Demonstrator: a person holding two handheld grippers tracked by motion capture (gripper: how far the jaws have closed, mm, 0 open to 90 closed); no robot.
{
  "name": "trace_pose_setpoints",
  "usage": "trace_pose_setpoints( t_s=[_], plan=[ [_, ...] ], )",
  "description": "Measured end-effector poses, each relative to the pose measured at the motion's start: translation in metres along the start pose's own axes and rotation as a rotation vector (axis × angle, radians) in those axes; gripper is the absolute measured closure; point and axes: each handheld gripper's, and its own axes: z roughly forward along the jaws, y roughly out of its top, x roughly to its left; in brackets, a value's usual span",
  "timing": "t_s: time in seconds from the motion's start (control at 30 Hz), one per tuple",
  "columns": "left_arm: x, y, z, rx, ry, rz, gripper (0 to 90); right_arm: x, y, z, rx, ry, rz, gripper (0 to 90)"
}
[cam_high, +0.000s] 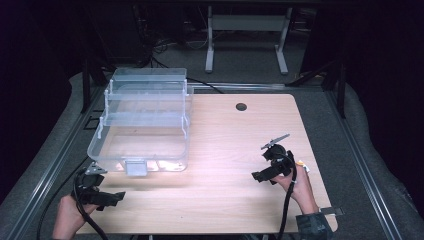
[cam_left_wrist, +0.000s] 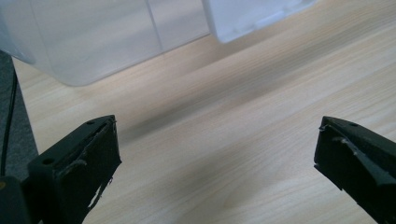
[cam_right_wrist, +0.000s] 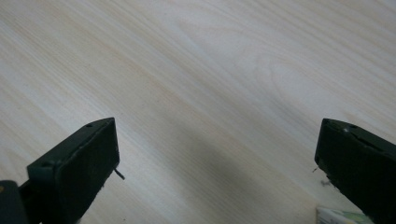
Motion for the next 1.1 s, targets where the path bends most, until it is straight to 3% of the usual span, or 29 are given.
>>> trace_pose_setpoints(
  t_s=[0.13, 0.33, 0.47, 0.53, 0.6, 0.77, 0.87, 1.1],
  plan=[
    [0.008, 0.006, -0.016, -0.036, 0.007, -0.011, 0.2, 0.005, -0.003, 0.007, 0.027, -0.032, 0.005, 0.0],
    [0.031, 0.02, -0.045, -0.086, 0.066, -0.033, 0.2, 0.015, -0.013, 0.018, 0.051, -0.065, -0.032, 0.0],
    [0.05, 0.038, -0.057, -0.092, 0.038, -0.051, 0.2, 0.021, -0.026, 0.017, 0.018, -0.068, -0.067, 3.9],
    [0.057, 0.047, -0.059, -0.094, 0.032, -0.058, 0.2, 0.022, -0.031, 0.015, 0.028, -0.053, -0.065, 2.6],
    [0.065, 0.057, -0.059, -0.095, 0.019, -0.067, 0.2, 0.021, -0.033, 0.013, 0.022, -0.06, -0.057, 2.4],
    [0.083, 0.083, -0.046, -0.047, 0.008, -0.077, 0.0, 0.019, -0.036, 0.011, 0.015, -0.051, -0.045, 2.5],
    [0.096, 0.094, -0.035, -0.024, 0.004, -0.111, 0.0, 0.019, -0.036, 0.014, 0.047, -0.056, -0.054, 3.1],
    [0.122, 0.112, -0.012, 0.048, 0.018, -0.189, 0.1, 0.018, -0.036, 0.012, 0.051, -0.051, -0.057, 3.1]
  ],
)
